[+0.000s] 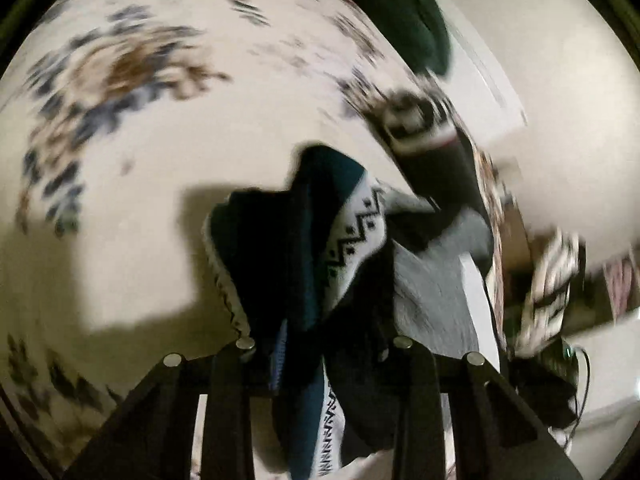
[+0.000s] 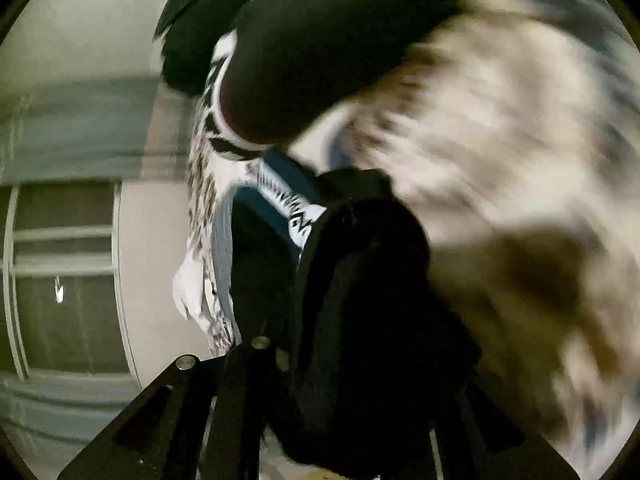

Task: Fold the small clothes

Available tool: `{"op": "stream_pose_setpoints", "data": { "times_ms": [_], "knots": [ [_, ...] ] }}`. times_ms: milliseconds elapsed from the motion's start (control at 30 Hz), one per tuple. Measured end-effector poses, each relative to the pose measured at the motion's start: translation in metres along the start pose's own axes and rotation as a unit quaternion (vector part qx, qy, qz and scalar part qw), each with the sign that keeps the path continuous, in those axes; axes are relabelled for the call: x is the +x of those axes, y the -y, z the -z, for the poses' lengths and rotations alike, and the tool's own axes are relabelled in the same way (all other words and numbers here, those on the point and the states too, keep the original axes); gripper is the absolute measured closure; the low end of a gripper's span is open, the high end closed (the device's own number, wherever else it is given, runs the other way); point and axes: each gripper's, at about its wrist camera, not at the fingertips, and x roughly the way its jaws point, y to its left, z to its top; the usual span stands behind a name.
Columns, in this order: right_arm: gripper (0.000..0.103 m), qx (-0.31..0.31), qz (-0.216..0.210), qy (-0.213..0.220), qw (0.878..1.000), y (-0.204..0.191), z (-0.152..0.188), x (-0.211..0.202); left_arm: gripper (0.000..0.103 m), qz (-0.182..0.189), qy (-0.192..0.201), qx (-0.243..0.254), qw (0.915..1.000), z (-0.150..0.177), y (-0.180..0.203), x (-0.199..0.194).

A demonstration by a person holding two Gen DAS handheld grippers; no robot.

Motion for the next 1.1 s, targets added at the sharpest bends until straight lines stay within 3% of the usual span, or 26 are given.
{"op": "stream_pose_setpoints", "data": {
  "times_ms": [133,200,233,300,367,500,600,667,833,867,900,933,1100],
  "knots": [
    [0.086,0.068,0.04,0.036,0.996,0.052,0.049,-0.042,0.075,0.0,-0.044,0.013,0.9989,-0.009,0.002,0.023],
    [0.077,0.091,0.049,0.035,0.994,0.069,0.048,-0.037,0.075,0.002,-0.051,0.009,0.9987,-0.011,0.007,0.026],
    [0.066,0.096,0.059,0.028,0.993,0.072,0.043,-0.036,0.075,-0.002,-0.05,0.01,0.9987,-0.012,0.009,0.022],
    [0.061,0.09,0.079,0.012,0.993,0.067,0.034,-0.038,0.072,-0.007,-0.046,0.008,0.9989,-0.015,0.016,0.015],
    [0.038,0.052,0.117,0.008,0.992,0.055,0.027,-0.053,0.05,-0.01,-0.038,0.004,0.9992,-0.012,0.018,0.004],
    [0.035,-0.063,0.217,0.044,0.973,0.015,0.008,-0.097,0.045,-0.015,-0.007,0.011,0.9998,-0.016,0.03,-0.012],
    [0.035,-0.134,0.209,0.039,0.968,-0.019,-0.018,-0.094,0.045,-0.022,0.005,0.029,0.9993,-0.019,0.037,-0.01],
    [0.035,-0.182,0.201,0.018,0.962,-0.043,-0.036,-0.071,0.045,-0.026,0.002,0.039,0.9989,-0.021,0.04,-0.003],
    [0.036,-0.257,0.19,-0.07,0.945,-0.072,-0.06,0.01,0.045,-0.025,0.004,0.049,0.9985,-0.025,0.043,0.008],
    [0.043,-0.261,0.193,-0.086,0.942,-0.072,-0.063,0.023,0.045,-0.025,0.004,0.048,0.9985,-0.026,0.042,0.01],
    [0.058,-0.266,0.195,-0.098,0.939,-0.072,-0.064,0.035,0.045,-0.026,0.004,0.047,0.9986,-0.027,0.041,0.01],
    [0.094,-0.273,0.196,-0.095,0.937,-0.073,-0.064,0.04,0.045,-0.025,0.004,0.046,0.9986,-0.027,0.04,0.01],
    [0.094,-0.267,0.194,-0.019,0.944,-0.086,-0.069,0.022,0.045,-0.02,0.0,0.046,0.9987,-0.028,0.038,0.018]
  ]
}}
